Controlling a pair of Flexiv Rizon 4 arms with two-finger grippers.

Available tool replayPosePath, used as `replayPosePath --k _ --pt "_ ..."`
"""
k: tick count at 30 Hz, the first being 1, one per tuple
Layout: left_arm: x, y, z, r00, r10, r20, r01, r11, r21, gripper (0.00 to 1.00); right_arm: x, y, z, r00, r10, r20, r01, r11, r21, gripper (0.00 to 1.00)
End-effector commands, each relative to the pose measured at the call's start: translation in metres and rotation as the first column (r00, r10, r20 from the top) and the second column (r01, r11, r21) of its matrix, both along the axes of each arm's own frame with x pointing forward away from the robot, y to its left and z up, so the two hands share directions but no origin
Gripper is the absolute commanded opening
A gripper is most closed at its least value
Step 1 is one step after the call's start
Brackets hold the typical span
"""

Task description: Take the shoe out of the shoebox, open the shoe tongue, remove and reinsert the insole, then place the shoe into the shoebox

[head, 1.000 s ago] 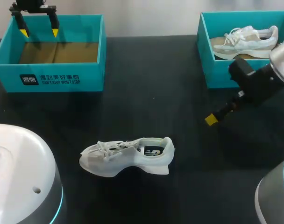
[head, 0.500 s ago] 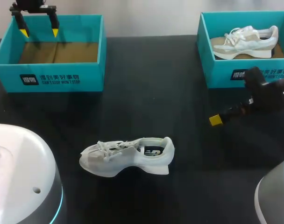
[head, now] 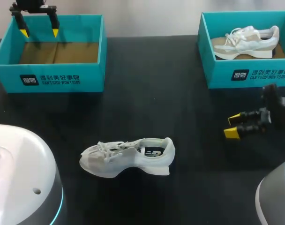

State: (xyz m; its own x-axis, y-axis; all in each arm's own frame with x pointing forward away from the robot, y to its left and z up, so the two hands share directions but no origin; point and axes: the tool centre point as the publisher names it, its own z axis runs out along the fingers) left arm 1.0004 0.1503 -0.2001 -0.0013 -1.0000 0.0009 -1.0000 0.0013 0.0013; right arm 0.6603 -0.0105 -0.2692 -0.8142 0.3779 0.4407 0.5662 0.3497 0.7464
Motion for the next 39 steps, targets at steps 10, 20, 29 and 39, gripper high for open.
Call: replayPosePath --k 10,20,29,39 --pt "0.0 0.0 0.0 1.0 0.0 0.0 0.0 1.0 0.0 1.0 -0.022 0.001 -0.024 0.944 -0.158 0.288 0.128 0.984 0.122 1.0" --pt "0.0 0.0 0.0 1.0 0.0 0.0 0.0 1.0 0.0 1.0 -0.022 0.001 -0.024 0.944 -0.158 0.288 0.128 0.984 0.122 1.0" --pt "0.0 0.0 0.0 1.0 0.0 0.0 0.0 1.0 0.0 1.0 -0.01 0.026 -0.034 0.911 0.07 0.407 -0.073 0.997 -0.009 1.0" --pt "0.0 0.0 0.0 1.0 0.0 0.0 0.0 1.0 0.0 1.0 0.002 0.026 -0.049 0.893 0.196 0.406 -0.244 0.967 0.07 1.0"
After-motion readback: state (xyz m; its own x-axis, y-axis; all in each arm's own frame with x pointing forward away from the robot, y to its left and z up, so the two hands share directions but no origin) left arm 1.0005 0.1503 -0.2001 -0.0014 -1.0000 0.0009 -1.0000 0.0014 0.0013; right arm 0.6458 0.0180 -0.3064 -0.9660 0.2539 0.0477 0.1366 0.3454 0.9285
